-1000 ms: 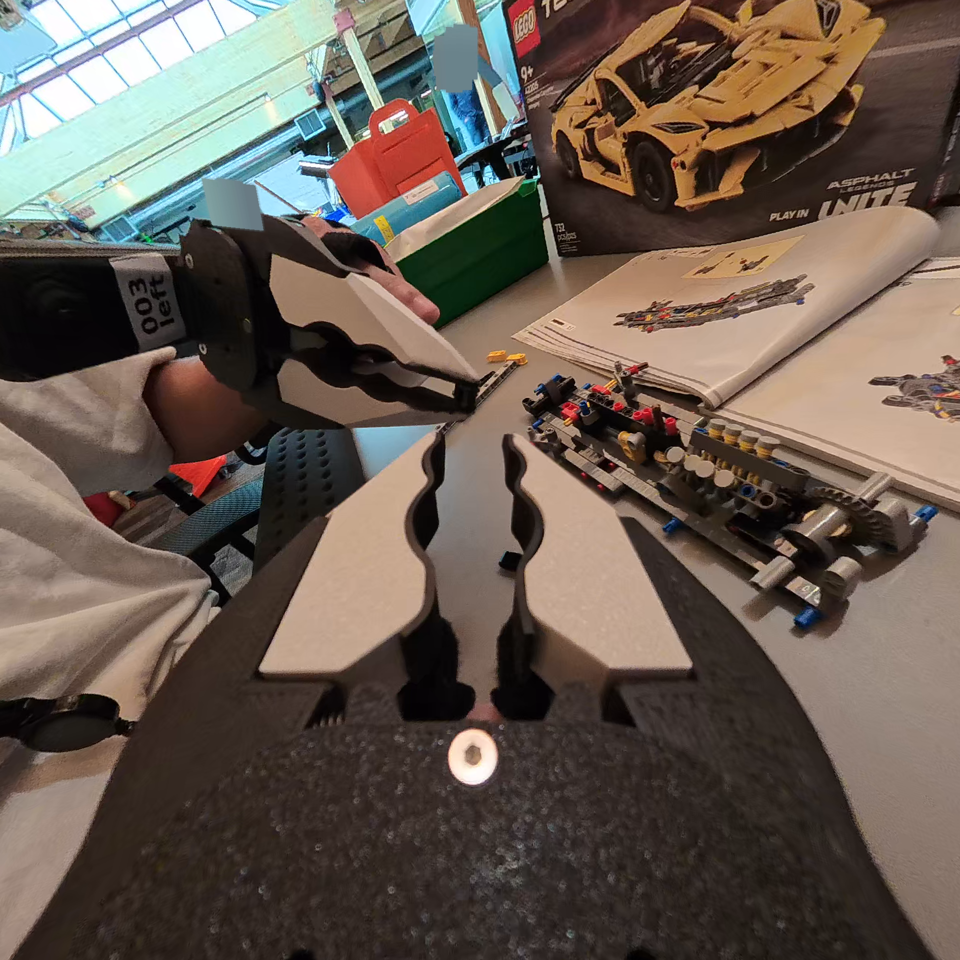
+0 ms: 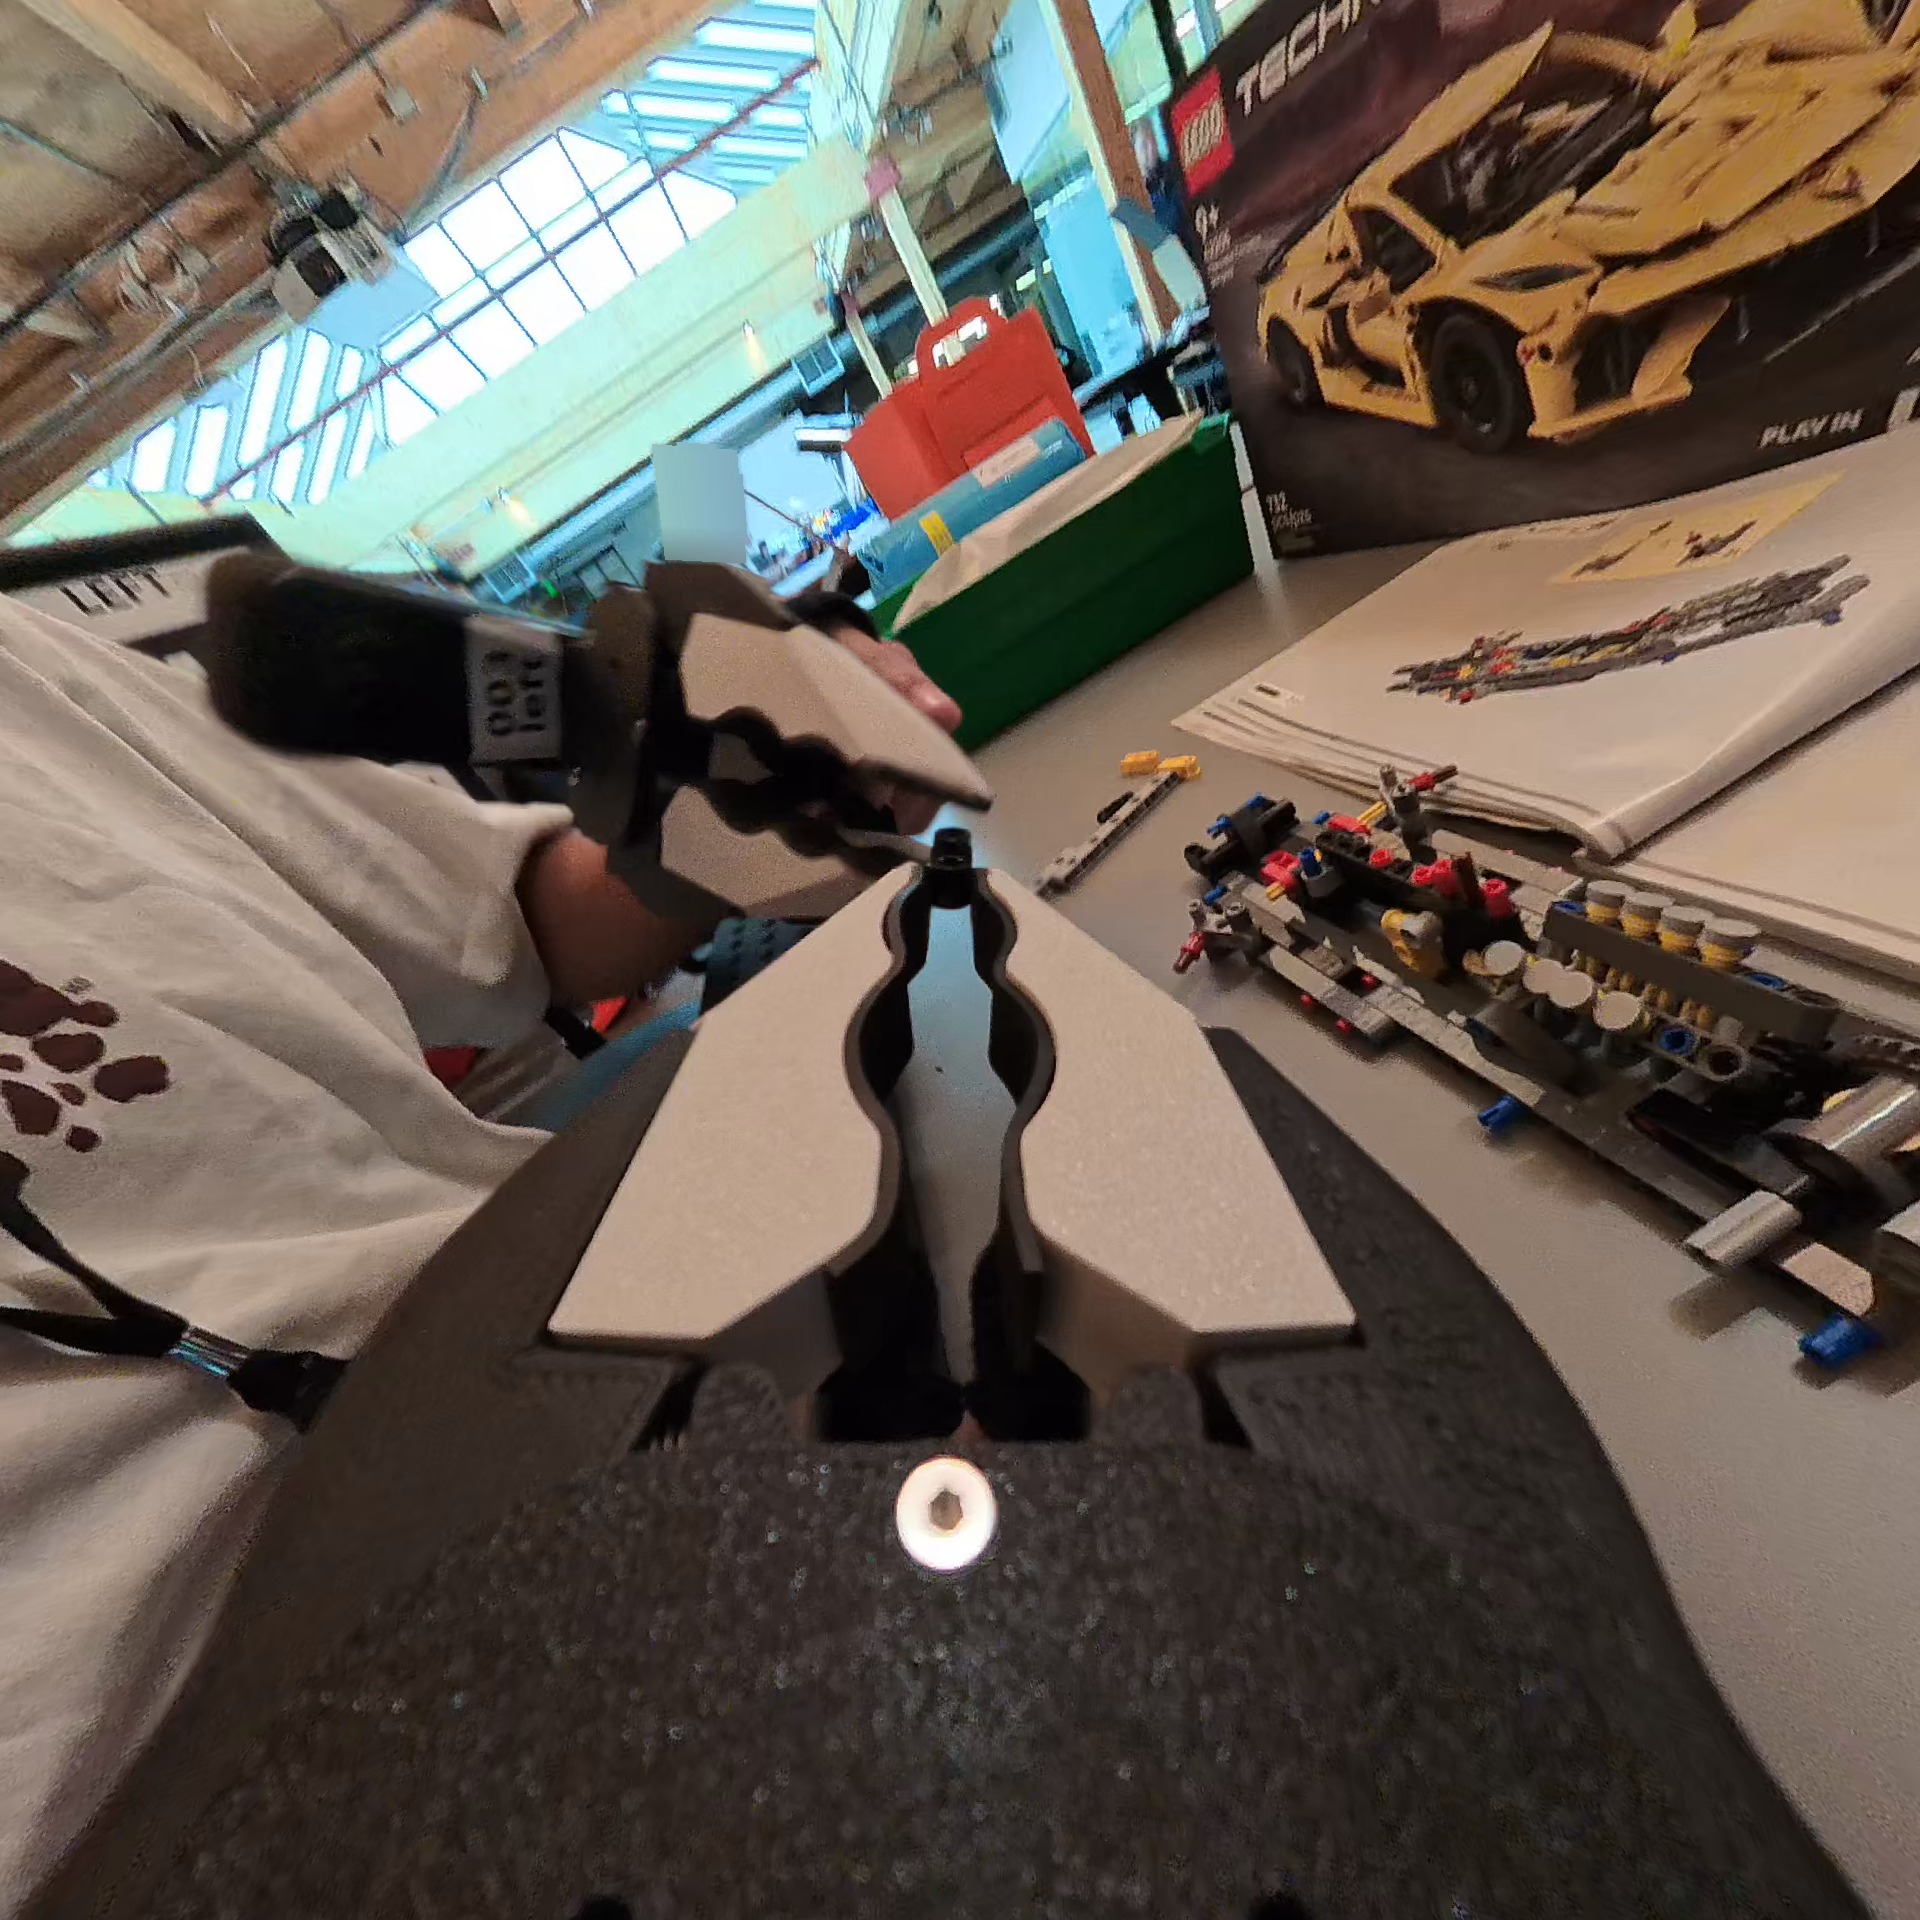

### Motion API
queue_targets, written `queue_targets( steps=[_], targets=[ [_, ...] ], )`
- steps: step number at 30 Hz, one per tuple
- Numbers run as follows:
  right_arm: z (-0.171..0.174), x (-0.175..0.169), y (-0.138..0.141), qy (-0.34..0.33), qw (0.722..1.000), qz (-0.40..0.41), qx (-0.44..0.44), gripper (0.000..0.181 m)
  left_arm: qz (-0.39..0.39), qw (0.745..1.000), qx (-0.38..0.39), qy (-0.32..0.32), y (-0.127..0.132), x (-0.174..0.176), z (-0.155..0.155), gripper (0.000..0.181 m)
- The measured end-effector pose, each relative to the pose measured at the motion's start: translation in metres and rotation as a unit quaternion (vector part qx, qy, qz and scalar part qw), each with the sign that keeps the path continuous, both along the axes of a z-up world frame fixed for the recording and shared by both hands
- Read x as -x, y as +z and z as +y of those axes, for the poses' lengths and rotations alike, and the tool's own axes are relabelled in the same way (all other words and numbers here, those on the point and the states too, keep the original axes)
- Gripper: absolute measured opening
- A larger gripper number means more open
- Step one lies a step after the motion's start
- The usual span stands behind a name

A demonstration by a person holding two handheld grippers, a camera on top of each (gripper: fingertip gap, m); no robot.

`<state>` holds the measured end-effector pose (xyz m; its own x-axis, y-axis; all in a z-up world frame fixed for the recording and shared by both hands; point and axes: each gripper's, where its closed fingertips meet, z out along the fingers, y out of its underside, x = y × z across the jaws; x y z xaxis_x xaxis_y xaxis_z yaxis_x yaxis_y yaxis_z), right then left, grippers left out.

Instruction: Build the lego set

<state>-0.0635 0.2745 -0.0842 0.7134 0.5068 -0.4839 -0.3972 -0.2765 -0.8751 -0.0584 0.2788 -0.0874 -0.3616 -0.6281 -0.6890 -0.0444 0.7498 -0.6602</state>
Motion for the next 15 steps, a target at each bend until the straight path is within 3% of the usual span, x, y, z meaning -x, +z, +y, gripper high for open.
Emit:
queue_targets(
  steps=[2,4,6,10,13,15],
  targets=[
    [-0.003,-0.005,0.011,-0.008,0.999,0.018,-0.029,0.007,0.026,0.988,0.151,0.010,0.008,0.001,0.006,0.013],
    [-0.006,-0.006,0.023,-0.013,0.998,0.025,-0.060,0.007,0.062,0.947,0.314,-0.020,0.014,0.004,-0.003,0.014],
    [-0.005,-0.006,0.030,-0.020,0.996,0.026,-0.082,0.006,0.077,0.901,0.424,-0.056,0.022,0.006,-0.010,0.015],
    [-0.006,-0.006,0.047,-0.032,0.990,0.061,-0.122,0.006,0.072,0.844,0.525,-0.088,0.037,0.006,-0.013,0.016],
    [-0.006,-0.004,0.055,-0.029,0.986,0.096,-0.136,0.006,0.049,0.831,0.546,-0.098,0.047,0.004,-0.011,0.012],
    [-0.001,-0.005,0.050,-0.058,0.988,0.053,-0.137,0.006,0.061,0.819,0.560,-0.105,0.049,0.004,-0.013,0.012]
  ],
)
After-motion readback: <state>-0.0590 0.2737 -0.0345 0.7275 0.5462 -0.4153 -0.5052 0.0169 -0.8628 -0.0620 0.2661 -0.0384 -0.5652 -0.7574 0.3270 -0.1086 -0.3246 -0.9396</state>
